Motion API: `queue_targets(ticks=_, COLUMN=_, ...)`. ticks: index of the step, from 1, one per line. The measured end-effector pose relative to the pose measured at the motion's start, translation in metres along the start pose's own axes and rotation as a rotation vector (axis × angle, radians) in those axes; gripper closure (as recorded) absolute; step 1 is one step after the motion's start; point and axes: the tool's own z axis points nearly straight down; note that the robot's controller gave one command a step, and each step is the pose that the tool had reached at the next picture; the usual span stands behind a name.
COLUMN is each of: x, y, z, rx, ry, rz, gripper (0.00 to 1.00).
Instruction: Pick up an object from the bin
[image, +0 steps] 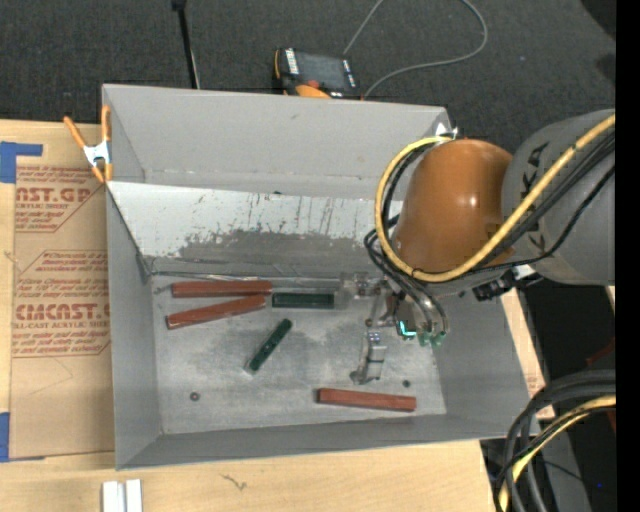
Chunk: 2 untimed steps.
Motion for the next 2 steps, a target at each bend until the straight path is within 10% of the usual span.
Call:
queue_targets(ticks=1, x=-0.0283, y=0.0660, z=0.1198, rx=-0.001, ry=-0.005, rz=-0.060, gripper=0.00)
queue_targets(ticks=2, x=-0.0301, y=0.0641, z=0.1147, rx=-0.001, ry=-0.012, rz=-0.057, gripper=1.00)
